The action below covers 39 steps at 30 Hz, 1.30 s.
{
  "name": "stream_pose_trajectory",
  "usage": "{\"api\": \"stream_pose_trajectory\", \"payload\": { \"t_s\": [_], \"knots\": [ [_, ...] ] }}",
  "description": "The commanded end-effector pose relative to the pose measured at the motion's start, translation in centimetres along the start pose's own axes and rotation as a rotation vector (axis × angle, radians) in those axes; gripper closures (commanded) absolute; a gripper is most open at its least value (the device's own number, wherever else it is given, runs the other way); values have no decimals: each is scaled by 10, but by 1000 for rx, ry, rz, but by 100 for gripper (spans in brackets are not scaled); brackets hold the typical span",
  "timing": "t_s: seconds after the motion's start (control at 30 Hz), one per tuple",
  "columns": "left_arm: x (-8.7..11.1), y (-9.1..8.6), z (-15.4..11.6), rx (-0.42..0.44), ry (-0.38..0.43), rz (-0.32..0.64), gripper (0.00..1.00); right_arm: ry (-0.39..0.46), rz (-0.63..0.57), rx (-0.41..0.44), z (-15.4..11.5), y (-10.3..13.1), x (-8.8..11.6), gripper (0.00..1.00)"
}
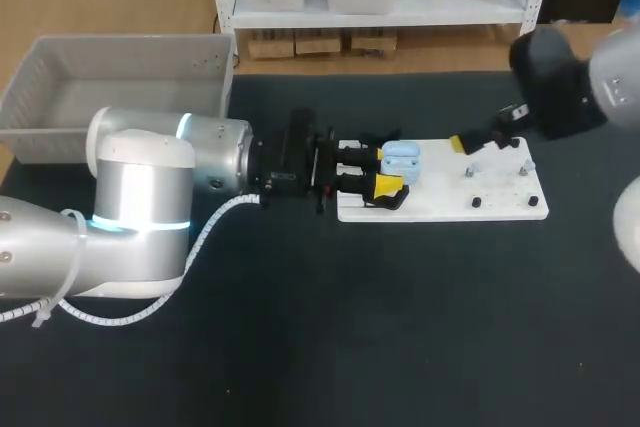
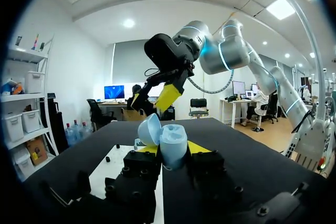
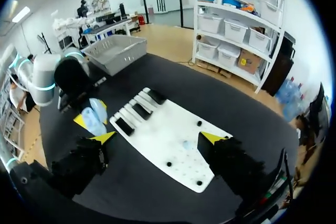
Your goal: Pick up each earbud case from the left stands, insert the matching earbuds, close the lid, and place the case in the box.
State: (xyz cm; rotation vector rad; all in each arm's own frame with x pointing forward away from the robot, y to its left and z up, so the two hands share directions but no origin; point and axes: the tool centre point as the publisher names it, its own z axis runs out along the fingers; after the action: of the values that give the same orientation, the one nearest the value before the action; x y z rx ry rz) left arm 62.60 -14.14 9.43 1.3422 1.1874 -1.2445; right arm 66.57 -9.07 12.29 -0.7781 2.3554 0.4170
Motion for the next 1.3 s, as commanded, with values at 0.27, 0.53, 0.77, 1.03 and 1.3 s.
{"api": "stream_pose_trajectory", "payload": {
  "t_s": [0.27, 0.53, 0.77, 1.03, 1.3],
  "knots": [
    [1, -1, 0, -5, -3, 3, 100, 171, -55, 386, 3, -34, 20, 0],
    [1, -1, 0, -5, -3, 3, 100, 258, -38, 393, 11, -55, 38, 0],
    [1, -1, 0, -5, -3, 3, 100, 329, 6, 344, 15, -72, 45, 0],
    [1, -1, 0, -5, -3, 3, 100, 414, 33, 303, 22, -83, 53, 0],
    [1, -1, 0, -5, -3, 3, 100, 466, 61, 228, 26, -90, 65, 29]
  ]
}}
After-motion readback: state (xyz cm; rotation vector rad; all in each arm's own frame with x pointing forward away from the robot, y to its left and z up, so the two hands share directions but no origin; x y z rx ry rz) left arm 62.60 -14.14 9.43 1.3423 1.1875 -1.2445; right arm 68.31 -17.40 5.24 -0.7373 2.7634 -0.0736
